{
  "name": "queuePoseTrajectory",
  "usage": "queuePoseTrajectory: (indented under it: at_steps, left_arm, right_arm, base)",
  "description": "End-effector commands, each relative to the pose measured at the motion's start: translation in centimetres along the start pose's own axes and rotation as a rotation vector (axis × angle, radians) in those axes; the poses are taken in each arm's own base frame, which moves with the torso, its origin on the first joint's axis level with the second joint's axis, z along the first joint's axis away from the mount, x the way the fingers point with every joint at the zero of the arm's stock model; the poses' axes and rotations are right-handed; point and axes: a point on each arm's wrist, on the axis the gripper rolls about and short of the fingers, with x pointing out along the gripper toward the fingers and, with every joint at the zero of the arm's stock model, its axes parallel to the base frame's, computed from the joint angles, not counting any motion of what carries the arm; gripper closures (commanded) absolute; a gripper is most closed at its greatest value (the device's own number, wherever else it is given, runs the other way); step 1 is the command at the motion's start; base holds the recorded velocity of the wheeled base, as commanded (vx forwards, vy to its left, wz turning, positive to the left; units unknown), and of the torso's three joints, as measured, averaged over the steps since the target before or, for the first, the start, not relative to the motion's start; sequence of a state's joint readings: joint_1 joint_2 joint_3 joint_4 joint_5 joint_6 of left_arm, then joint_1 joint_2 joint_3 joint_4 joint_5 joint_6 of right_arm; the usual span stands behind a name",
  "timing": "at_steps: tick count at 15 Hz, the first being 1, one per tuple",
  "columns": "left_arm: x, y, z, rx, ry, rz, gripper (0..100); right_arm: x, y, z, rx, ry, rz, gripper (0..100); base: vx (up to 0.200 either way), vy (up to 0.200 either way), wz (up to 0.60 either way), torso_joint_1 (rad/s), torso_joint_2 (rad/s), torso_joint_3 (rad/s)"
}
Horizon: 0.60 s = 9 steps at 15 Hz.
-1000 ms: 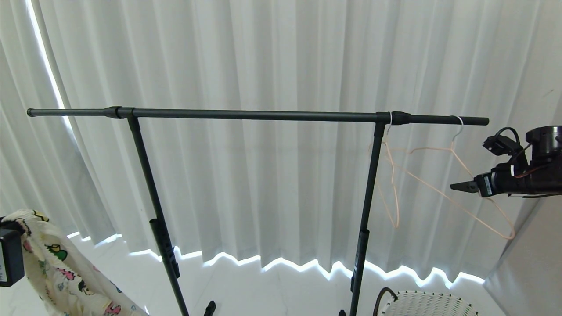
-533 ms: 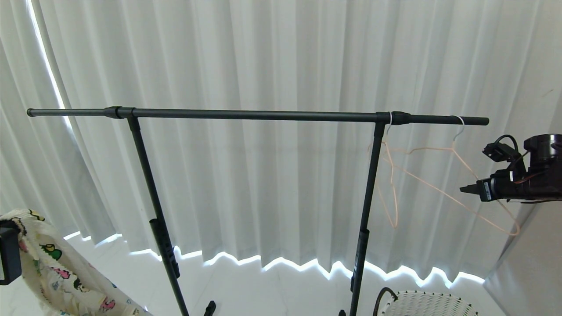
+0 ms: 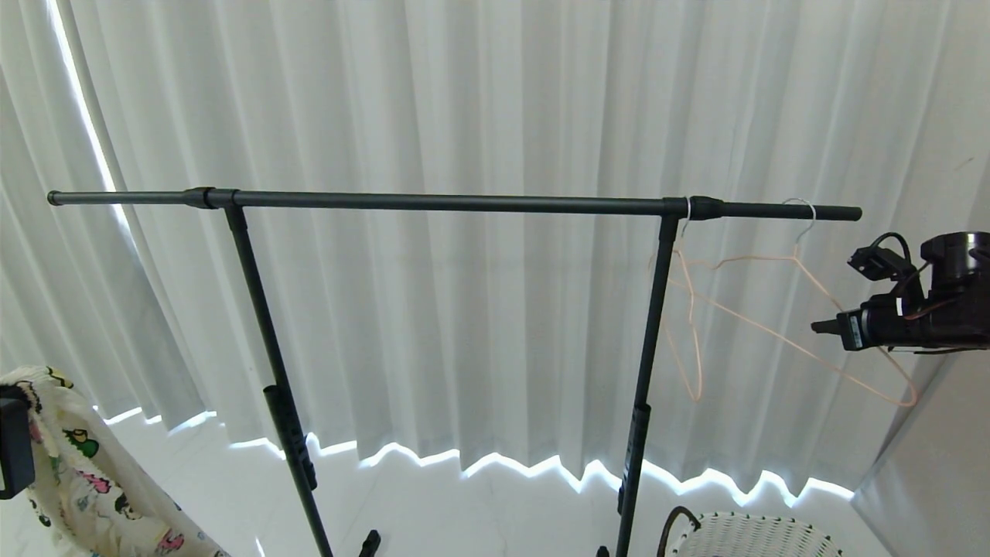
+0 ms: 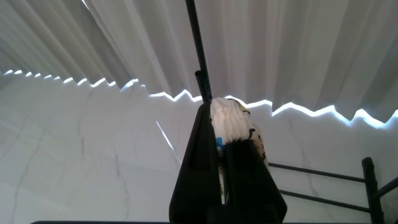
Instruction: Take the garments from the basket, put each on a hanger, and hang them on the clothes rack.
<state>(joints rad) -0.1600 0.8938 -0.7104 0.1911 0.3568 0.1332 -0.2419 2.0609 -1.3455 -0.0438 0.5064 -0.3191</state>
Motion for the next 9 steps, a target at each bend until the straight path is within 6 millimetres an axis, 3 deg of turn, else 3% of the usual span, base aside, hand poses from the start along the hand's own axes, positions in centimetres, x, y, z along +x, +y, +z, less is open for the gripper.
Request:
queuePoseTrajectory:
  at_steps: [1, 4, 9]
  left_arm:
    - [0.1, 0.0, 0.1, -0.004, -0.010, 0.002, 100]
    - [0.0, 0.0, 0.3, 0.005, -0.024, 0.004, 100]
    - [0.0, 0.2, 0.3, -0.002, -0.028, 0.018, 100]
  right_arm:
    - [-1.4, 0.3, 0.9, -0.007, -0.031, -0.011, 100]
    - [-3.2, 1.2, 1.8, 0.036, -0.066, -0.011, 100]
    - [-6.4, 2.7, 1.2, 0.047, -0.115, -0.045, 100]
  base:
    - [0.000, 0.000, 0.00, 0.000, 0.00, 0.000]
    - [0.000, 0.000, 0.00, 0.000, 0.00, 0.000]
    - [0.000, 0.000, 0.00, 0.000, 0.00, 0.000]
